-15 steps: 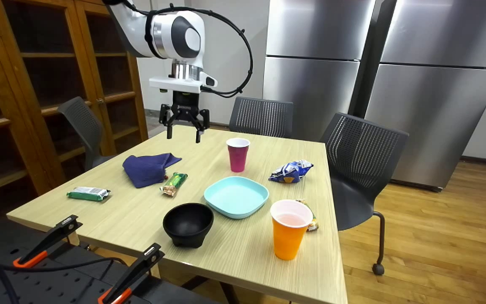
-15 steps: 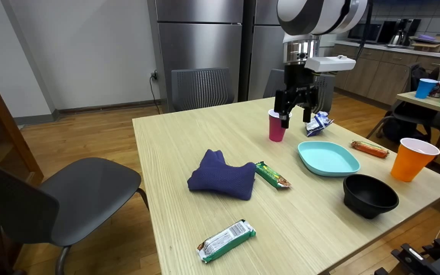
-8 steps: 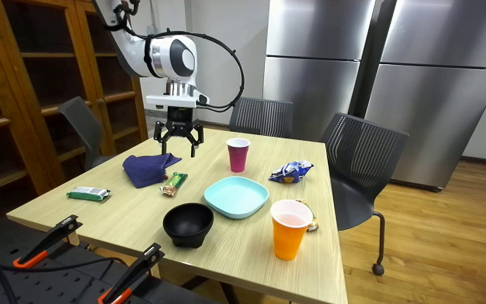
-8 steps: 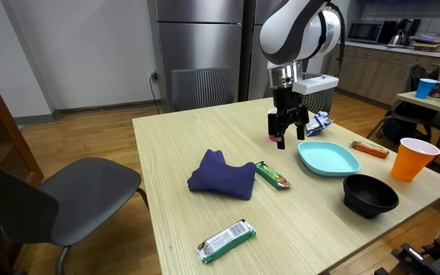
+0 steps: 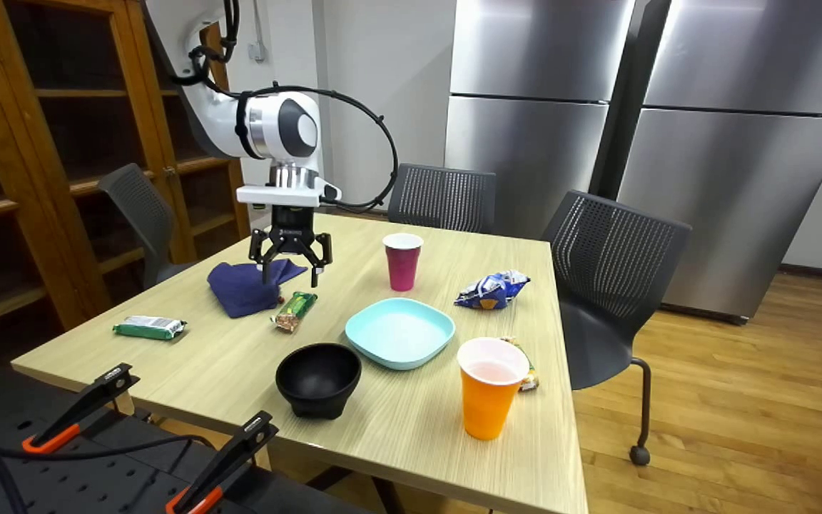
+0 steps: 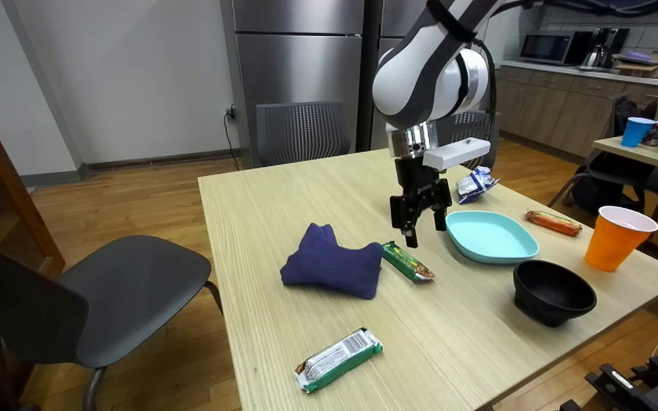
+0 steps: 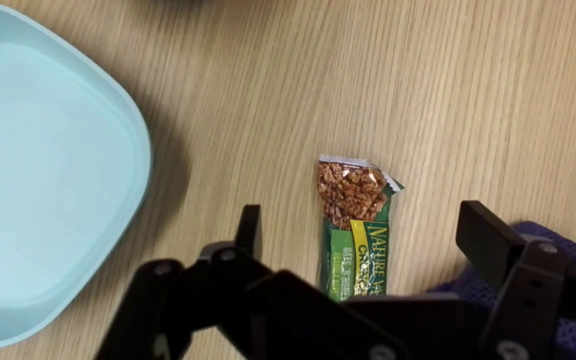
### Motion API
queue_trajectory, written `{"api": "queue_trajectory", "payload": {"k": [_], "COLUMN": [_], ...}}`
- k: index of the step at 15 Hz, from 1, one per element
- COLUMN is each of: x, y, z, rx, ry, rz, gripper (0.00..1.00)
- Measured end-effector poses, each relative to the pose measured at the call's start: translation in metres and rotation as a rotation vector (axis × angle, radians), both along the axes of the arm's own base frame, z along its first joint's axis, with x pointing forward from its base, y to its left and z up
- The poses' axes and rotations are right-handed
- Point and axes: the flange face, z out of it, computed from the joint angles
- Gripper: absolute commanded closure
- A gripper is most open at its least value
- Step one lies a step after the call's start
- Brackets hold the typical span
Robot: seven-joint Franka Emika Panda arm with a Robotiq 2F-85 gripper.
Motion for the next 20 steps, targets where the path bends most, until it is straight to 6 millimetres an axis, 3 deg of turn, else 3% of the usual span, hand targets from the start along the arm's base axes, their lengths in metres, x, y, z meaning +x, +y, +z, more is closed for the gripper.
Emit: {"api": "queue_trajectory", "payload": {"k": [8, 17, 20], "x": [0.014, 0.018, 0.016], "y": [0.016, 0.017, 0.018], "z": [-0.027, -0.030, -0.045], "rx": [-0.024, -0.029, -0.024], "ry": [-0.071, -0.078, -0.078], "rz": [-0.014, -0.017, -0.015], "gripper": [0.00, 0.00, 0.00]}}
